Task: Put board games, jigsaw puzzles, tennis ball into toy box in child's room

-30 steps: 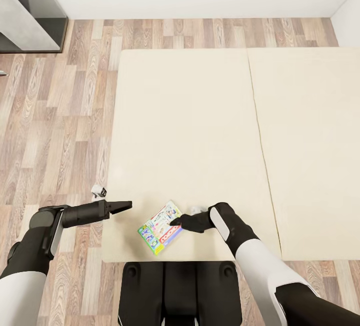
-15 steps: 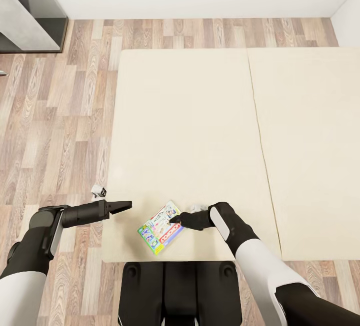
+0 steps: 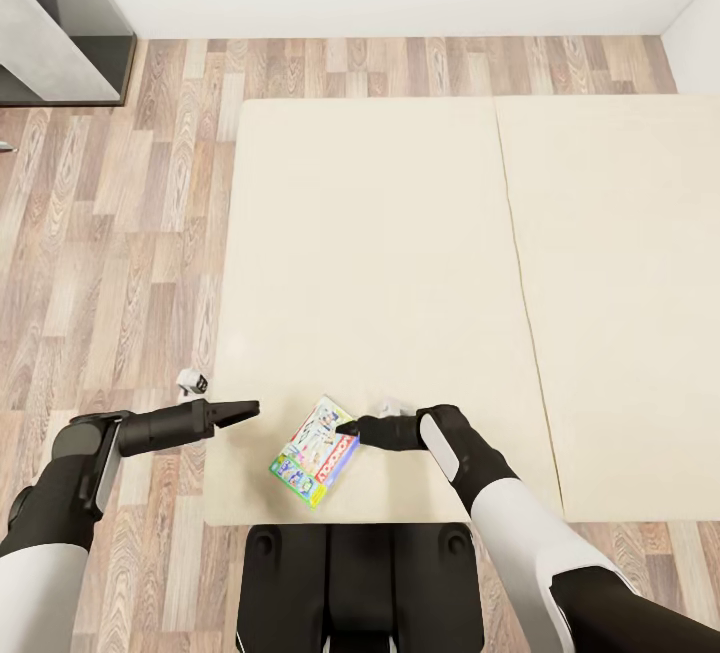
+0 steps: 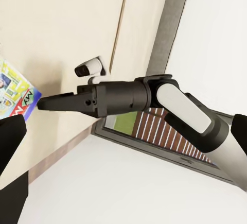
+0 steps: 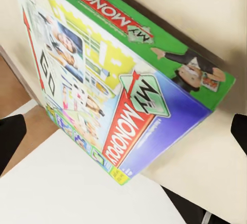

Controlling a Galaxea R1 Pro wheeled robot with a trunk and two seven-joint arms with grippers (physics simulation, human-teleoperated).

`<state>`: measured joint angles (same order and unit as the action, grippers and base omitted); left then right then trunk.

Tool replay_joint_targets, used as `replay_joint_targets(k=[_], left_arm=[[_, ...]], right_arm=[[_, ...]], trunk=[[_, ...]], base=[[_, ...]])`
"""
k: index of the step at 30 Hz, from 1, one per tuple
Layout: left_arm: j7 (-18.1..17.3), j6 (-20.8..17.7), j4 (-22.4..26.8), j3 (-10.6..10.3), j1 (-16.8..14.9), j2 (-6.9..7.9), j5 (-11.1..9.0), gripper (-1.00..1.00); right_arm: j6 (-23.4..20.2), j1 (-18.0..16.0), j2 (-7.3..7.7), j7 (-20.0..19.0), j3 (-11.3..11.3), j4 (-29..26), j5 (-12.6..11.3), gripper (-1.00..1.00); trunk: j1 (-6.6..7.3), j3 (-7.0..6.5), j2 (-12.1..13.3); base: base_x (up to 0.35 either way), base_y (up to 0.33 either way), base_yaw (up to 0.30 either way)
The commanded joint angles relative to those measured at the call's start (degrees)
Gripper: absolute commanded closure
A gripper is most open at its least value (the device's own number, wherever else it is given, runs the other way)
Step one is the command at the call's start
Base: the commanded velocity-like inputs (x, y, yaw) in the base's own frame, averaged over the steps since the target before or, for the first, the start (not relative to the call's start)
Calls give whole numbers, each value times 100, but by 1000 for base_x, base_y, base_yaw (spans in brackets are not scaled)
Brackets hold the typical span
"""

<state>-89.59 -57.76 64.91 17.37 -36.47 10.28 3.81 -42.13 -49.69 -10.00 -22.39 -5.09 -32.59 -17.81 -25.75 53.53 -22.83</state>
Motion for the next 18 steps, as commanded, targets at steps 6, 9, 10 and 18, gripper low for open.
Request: replay_joint_targets(k=[6,9,10,18], left_arm=[[-41,-60,4,12,-1,0,41,-100],[-41,-60,4,12,-1,0,41,-100],[-41,-60,4,12,-1,0,41,-100],[-41,-60,4,12,-1,0,41,-100]], right_arm=[[112,3,0,4,-44,11,12,-100],[127,1,0,12,-114,20,13,-100],[129,0,0,13,-123,21,14,-100],[134,0,0,20,-155,17,10,-100]], trunk=[[-3,6,-9],[-3,6,-9],[-3,6,-9],[-3,6,-9]], base=[[0,0,0],[0,0,0],[0,0,0],[0,0,0]])
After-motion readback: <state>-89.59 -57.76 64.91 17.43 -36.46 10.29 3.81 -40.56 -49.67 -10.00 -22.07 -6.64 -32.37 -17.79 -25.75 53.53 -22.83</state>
